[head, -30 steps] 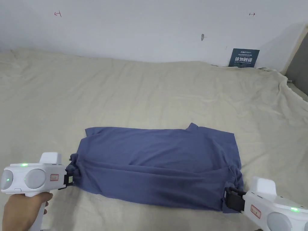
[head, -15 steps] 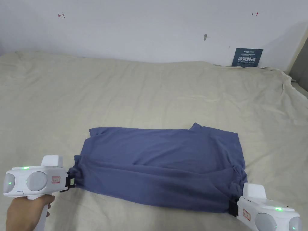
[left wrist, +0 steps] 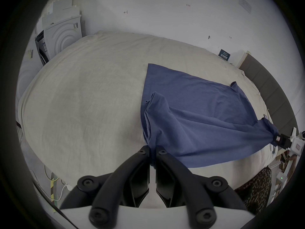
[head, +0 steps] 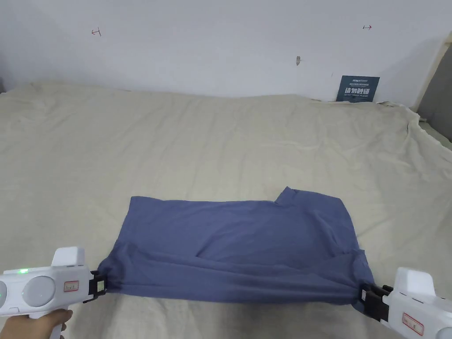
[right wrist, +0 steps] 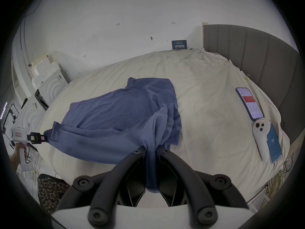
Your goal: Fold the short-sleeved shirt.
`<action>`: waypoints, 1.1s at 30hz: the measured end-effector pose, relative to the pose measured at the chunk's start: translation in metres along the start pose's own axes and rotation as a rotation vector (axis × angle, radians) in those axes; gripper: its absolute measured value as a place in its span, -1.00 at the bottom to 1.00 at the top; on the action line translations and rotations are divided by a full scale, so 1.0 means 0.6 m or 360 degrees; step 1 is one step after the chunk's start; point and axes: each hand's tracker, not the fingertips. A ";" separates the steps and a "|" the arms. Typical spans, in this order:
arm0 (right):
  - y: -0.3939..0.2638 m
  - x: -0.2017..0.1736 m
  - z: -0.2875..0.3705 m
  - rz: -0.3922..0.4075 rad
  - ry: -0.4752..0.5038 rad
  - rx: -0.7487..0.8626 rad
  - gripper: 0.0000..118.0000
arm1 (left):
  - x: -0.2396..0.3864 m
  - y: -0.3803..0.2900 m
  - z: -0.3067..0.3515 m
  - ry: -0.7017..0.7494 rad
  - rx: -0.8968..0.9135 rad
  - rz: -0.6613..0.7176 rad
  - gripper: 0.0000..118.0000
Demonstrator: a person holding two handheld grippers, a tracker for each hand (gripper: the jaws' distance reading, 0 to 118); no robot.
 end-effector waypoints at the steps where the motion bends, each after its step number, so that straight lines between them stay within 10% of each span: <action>1: -0.008 0.004 0.008 -0.0006 0.0005 0.0000 -0.85 | -0.001 -0.011 0.008 -0.0004 -0.0006 -0.0003 -0.96; 20: -0.131 0.010 -0.046 -0.0113 -0.0115 -0.0248 -0.83 | -0.003 -0.100 -0.035 0.0097 -0.0130 0.0042 -0.93; 26: -0.062 -0.040 0.026 -0.0002 -0.0143 -0.0041 0.39 | 0.016 -0.064 0.016 0.0016 -0.0029 0.0092 0.49; 33: 0.054 -0.082 0.116 0.0119 -0.0119 0.0406 0.39 | 0.078 0.021 0.137 0.0016 0.0455 -0.0010 0.56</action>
